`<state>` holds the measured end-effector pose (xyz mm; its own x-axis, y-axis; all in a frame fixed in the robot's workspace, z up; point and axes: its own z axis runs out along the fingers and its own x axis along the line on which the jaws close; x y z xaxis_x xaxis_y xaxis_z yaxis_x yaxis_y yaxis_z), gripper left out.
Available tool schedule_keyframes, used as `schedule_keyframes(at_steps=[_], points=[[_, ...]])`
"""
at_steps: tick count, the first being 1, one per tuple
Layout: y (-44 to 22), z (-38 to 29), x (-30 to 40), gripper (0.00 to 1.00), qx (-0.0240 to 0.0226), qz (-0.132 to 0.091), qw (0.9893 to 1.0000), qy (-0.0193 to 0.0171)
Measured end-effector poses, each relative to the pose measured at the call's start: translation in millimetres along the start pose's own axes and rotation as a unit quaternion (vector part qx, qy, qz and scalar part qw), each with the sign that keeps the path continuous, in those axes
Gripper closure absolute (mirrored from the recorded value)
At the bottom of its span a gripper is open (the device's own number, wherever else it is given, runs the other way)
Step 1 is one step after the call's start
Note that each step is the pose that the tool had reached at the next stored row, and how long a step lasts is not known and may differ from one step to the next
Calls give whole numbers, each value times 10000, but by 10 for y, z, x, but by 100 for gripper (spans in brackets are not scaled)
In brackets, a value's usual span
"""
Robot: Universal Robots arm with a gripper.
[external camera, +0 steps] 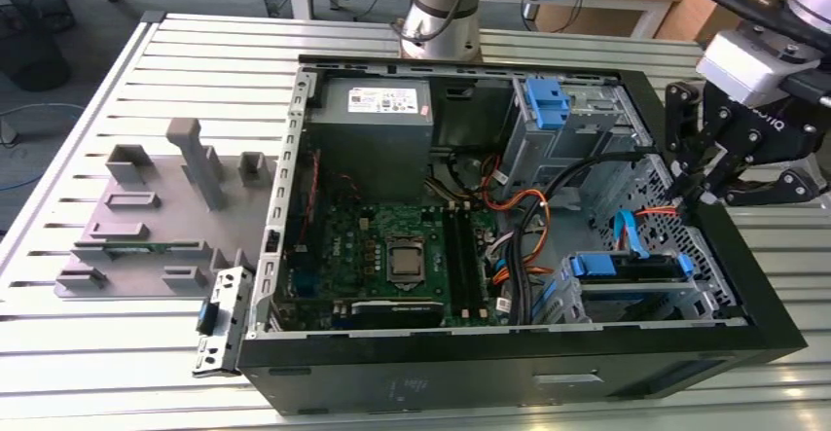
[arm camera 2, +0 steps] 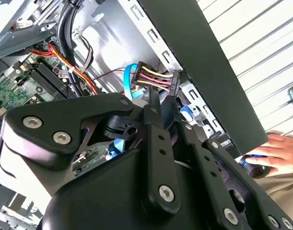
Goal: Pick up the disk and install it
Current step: 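Insert the second disk wire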
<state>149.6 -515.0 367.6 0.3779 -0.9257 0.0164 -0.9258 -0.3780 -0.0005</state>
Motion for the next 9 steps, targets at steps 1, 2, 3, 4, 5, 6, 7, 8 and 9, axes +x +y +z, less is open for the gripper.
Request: schedule_keyframes(at_steps=[1,2,3,4,5,6,7,8,9], points=[[-30,-73,-72,76,2,-105,9999,0],[-31,-75,-74,76,2,-109,9999,0],[-31,-77,-76,76,2,-111,9999,0],[-32,-79,-78,76,2,-114,9999,0],[-33,-80,-79,76,2,-116,9999,0],[-34,-82,-81,76,2,-119,9999,0],[-35,-85,-83,76,2,-122,9999,0],[-35,-86,-85,76,2,-125,9999,0],[-36,-88,-87,76,2,-127,9999,-1]])
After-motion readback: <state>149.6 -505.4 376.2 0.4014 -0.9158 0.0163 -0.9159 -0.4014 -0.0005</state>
